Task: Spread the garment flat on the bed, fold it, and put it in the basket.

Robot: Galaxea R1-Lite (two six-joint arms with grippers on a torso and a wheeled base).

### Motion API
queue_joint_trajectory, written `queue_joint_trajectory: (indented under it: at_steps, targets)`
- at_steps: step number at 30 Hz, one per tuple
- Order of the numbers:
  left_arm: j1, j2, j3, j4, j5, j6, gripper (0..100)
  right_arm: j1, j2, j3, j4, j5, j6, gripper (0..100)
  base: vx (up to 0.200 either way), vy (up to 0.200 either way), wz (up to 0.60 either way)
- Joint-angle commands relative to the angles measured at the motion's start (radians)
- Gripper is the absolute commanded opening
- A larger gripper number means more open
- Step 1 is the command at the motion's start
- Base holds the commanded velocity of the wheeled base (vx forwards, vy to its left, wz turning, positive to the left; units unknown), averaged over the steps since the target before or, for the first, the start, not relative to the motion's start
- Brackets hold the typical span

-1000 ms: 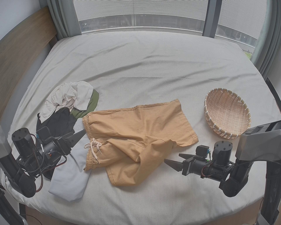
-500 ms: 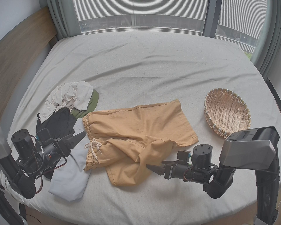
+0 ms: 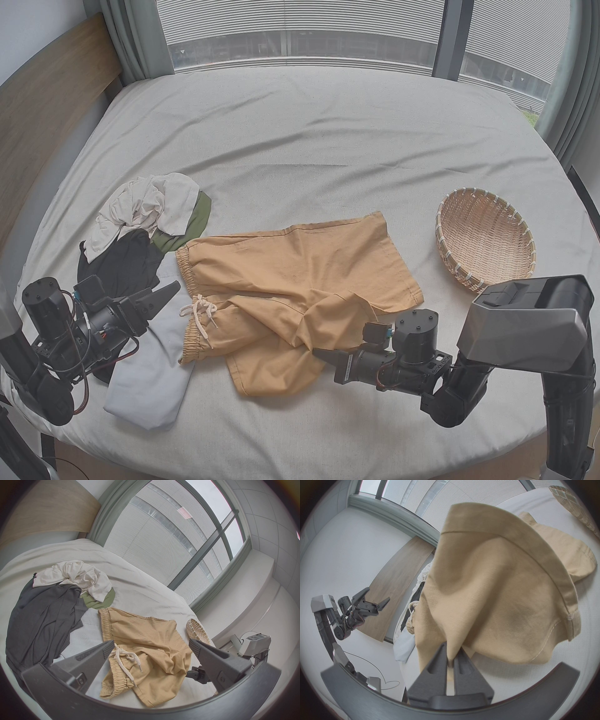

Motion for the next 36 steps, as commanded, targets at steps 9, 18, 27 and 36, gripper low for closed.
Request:
queue_joint_trajectory:
  at_steps: [9,18,27,36]
  targets:
    - [0.005,0.004,0.0,0.001,0.0,0.0,100,0.014,-0.138,-0.13,0.15,0.001,0.065,0,0.0,0.0,0.0]
    - [0.006,0.01,-0.006,0.001,0.0,0.0,100,-0.01,-0.052,-0.367,0.289,-0.001,0.117,0,0.0,0.0,0.0]
    - [0.006,0.024,-0.006,0.001,-0.002,0.0,100,-0.043,0.053,-0.495,0.318,-0.001,0.118,0,0.0,0.0,0.0]
    - [0.005,0.041,-0.003,0.001,-0.002,0.001,100,-0.047,0.009,-0.497,0.311,-0.002,0.206,100,0.0,0.0,0.0]
